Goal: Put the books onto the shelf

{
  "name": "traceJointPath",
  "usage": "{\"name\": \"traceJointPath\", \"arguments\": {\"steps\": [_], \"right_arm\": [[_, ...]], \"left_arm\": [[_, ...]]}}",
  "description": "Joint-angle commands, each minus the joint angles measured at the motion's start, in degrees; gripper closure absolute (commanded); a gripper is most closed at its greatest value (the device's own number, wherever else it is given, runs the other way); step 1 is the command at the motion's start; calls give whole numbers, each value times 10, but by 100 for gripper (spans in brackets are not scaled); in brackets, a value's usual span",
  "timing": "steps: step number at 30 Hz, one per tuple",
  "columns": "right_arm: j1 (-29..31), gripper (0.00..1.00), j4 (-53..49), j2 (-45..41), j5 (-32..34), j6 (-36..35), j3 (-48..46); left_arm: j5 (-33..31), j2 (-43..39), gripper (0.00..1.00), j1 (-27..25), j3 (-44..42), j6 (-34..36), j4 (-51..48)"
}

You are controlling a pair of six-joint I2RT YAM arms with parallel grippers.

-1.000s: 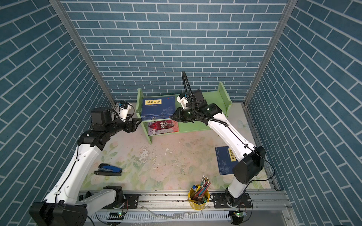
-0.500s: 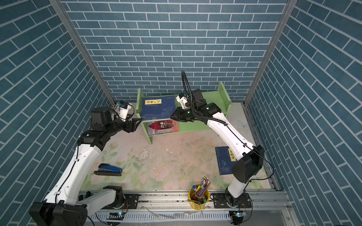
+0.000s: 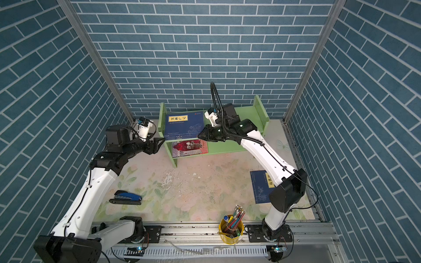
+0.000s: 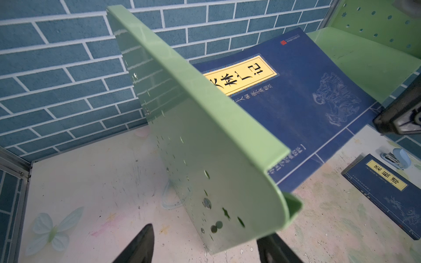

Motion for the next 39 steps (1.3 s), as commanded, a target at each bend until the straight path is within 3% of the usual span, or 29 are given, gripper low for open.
{"name": "traceJointPath", "arguments": {"steps": [1, 6, 13, 18, 27, 31, 34, 39], "right_arm": [[2, 71, -2, -33, 10, -19, 3], [2, 61, -9, -94, 64, -23, -29], [0, 53, -81, -218, 246, -12, -121], [-25, 50, -120, -306, 359, 42, -235], [-187, 47, -88, -393, 360, 125, -456], [-243, 34, -33, -401, 353, 143, -539], [-293, 31, -6, -389, 312, 139, -570], [-343, 30, 26, -358, 297, 105, -588]], "left_arm": [[7, -25, 28, -3, -3, -2, -25], [13, -48, 27, -3, 6, 7, -65], [57, -72, 26, -3, 29, -4, -139], [146, -87, 25, -3, 40, -4, -197], [264, -102, 22, -8, 21, -14, -230], [268, -99, 8, -11, 8, -31, -222], [275, -101, 1, -12, -8, -57, -201], [304, -97, 0, -14, -25, -85, -179]]}}
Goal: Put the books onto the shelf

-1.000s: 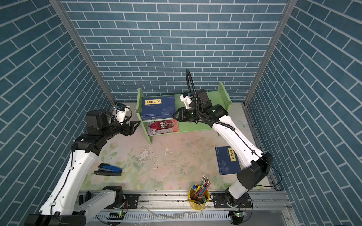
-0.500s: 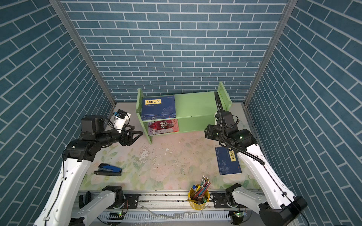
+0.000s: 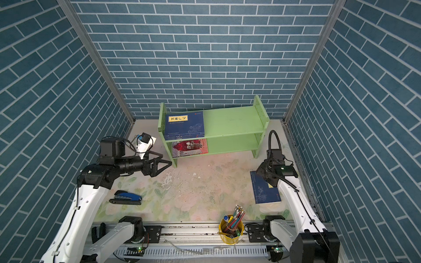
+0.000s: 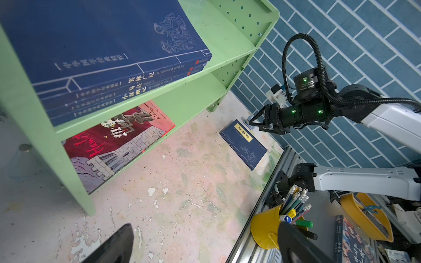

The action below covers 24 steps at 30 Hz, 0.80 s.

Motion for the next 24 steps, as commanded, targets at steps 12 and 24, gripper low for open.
{"name": "traceJointPath", "arguments": {"steps": [12, 24], "right_arm": [[-152, 28, 120, 58, -112, -71, -30], [-200, 26, 118, 124, -102, -109, -17]], "left_arm": [[70, -30, 0, -18, -36, -22, 20], [61, -32, 0, -21, -53, -16, 20]]}}
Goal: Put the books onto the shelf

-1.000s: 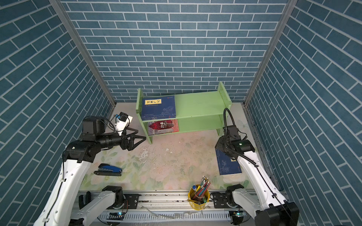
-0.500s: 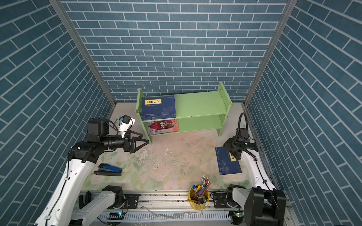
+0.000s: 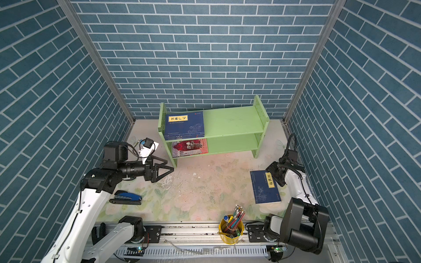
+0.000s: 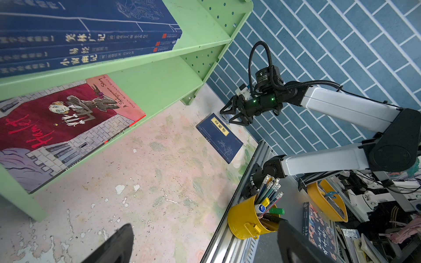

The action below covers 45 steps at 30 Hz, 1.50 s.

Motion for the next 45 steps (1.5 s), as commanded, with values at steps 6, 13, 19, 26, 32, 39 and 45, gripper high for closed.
{"name": "traceJointPath", "arguments": {"steps": [6, 13, 19, 26, 32, 39, 45], "right_arm": [[-12, 26, -6, 20, -2, -38, 13], [-14, 26, -21, 35, 10, -44, 13], [-15, 25, -29, 46, 17, -47, 13], [-17, 24, -33, 65, 10, -51, 15], [-18, 25, -33, 81, -34, -49, 16], [-18, 27, -47, 86, -74, -58, 11], [-8, 30, -52, 66, -117, -61, -11]], "left_arm": [[-1, -13, 0, -5, -10, 9, 2], [-4, -17, 0, -7, -11, 20, -7], [-8, -19, 0, -8, -15, 14, 1], [-12, -19, 0, -10, -16, 13, 2], [-17, -19, 0, -11, -15, 16, 0], [-19, -18, 0, -13, -15, 16, 1], [-21, -14, 0, -17, -13, 16, 3]]}}
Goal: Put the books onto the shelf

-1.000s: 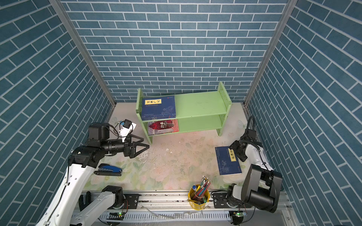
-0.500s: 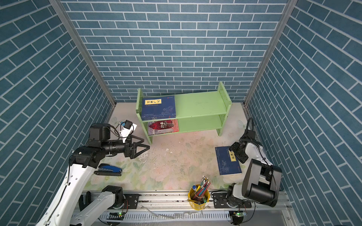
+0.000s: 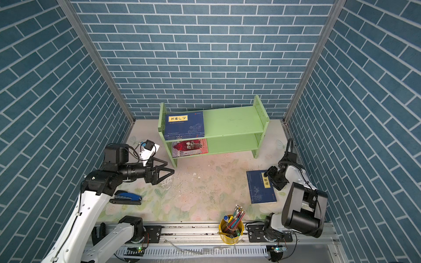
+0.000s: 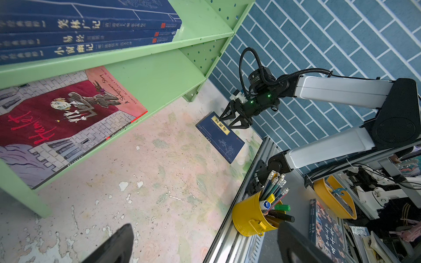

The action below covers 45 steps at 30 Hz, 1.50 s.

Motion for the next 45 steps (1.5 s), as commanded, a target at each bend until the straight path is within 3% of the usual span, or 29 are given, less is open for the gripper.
{"name": "traceJointPath", "arguments": {"steps": [1, 4, 15, 22, 29, 37, 45], "right_arm": [[13, 31, -17, -15, -45, -13, -16], [50, 31, 10, -16, -75, 14, -38], [195, 31, 64, -73, -76, 130, -70], [202, 31, -1, -146, 14, 125, -75], [204, 32, 114, -142, -73, 132, -139], [235, 32, 133, -144, -73, 125, -162], [324, 32, 144, -152, -26, 116, -152]], "left_arm": [[0, 1, 0, -6, -1, 7, 4], [17, 10, 0, -13, 1, 7, 4], [15, 38, 0, -48, 19, -7, 5], [-1, 64, 0, -101, 16, -28, 28], [-32, 96, 0, -162, -6, -53, 63], [-72, 122, 0, -202, -36, -85, 100], [-96, 93, 0, -202, -136, -158, 185]]}}
